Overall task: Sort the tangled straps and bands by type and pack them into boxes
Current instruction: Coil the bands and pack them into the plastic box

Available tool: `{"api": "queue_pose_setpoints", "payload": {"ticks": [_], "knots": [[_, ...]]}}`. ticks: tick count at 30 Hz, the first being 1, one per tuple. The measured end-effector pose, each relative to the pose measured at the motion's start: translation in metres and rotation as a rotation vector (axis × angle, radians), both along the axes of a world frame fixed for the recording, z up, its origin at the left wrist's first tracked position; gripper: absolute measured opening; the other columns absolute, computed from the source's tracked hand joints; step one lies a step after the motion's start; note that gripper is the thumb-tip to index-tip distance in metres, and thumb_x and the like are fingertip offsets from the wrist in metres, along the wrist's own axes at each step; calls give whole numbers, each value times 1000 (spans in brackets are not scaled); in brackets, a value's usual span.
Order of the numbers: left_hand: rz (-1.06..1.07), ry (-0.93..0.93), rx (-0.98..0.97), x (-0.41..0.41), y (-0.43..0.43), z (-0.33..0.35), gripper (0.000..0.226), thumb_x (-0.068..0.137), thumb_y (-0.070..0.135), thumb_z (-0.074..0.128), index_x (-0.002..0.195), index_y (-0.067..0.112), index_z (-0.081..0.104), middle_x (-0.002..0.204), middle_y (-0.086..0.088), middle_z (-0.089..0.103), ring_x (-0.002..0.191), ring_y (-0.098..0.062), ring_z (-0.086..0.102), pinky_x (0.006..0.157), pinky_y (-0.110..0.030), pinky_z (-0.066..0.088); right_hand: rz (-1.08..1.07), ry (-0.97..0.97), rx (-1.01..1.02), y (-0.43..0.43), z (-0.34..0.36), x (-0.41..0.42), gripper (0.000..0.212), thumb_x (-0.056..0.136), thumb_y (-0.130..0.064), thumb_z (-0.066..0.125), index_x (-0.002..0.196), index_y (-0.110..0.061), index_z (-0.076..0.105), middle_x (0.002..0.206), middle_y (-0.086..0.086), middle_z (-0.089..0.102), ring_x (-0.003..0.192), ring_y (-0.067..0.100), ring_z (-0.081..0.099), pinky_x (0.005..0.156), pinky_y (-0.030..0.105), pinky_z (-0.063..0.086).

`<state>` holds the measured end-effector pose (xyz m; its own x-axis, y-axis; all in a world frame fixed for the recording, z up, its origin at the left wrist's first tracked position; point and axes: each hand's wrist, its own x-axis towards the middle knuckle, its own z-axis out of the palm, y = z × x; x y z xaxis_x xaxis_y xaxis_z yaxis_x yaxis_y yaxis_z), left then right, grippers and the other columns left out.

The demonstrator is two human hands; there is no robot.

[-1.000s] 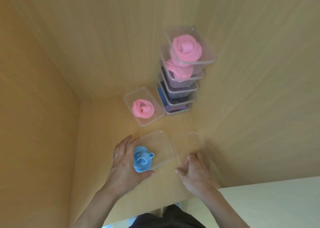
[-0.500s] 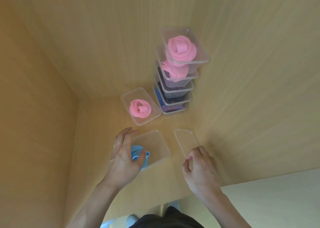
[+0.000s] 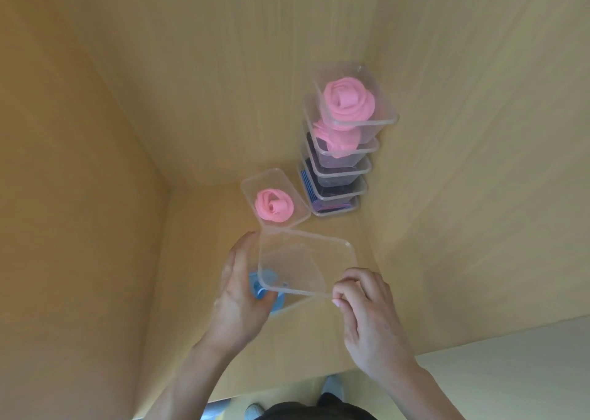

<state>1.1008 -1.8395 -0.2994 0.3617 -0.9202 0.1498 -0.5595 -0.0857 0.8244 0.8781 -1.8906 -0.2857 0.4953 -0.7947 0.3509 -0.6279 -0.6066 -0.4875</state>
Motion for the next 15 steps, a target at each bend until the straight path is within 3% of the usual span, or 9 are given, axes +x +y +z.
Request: {"api": "queue_pose_setpoints", "payload": {"ticks": [2, 5, 9, 13, 15], "knots": [[33, -27, -45, 6, 6, 2, 79, 83, 1, 75, 141, 45, 44, 148, 19, 39, 138, -6, 40, 103, -5, 33, 32, 9, 17, 0, 5, 4, 23, 82, 10, 69, 83, -12, 61, 101, -2, 56, 91, 18, 55, 82, 35, 47], [113, -114, -75, 12, 16, 5, 36, 90, 6, 71, 108, 37, 73, 138, 13, 53, 131, -7, 50, 101, -19, 42, 62, -18, 17, 0, 10, 12, 21, 83, 8, 71, 85, -12, 62, 104, -2, 57, 93, 13, 53, 84, 25, 40], [187, -170, -94, 20, 32, 9, 27, 87, 5, 72, 94, 30, 77, 122, 19, 62, 116, -2, 58, 93, -17, 45, 68, -146, 60, -6, 3, 23, 13, 89, -5, 69, 93, -14, 61, 112, -5, 51, 101, 13, 57, 85, 23, 44], [233, -200, -69, 25, 40, 8, 18, 86, 8, 75, 89, 25, 79, 97, 23, 67, 95, -4, 65, 83, -25, 51, 94, -234, 132, -17, -10, 35, 28, 89, -10, 69, 112, -18, 56, 116, -8, 49, 109, 7, 55, 95, 17, 42], [248, -118, -32, 26, 43, 9, 14, 86, 14, 78, 85, 28, 78, 87, 24, 68, 85, -2, 65, 76, -17, 48, 60, -265, 144, -23, -13, 40, 31, 89, -7, 67, 115, -18, 55, 113, -9, 52, 107, 2, 55, 94, 17, 43]]}}
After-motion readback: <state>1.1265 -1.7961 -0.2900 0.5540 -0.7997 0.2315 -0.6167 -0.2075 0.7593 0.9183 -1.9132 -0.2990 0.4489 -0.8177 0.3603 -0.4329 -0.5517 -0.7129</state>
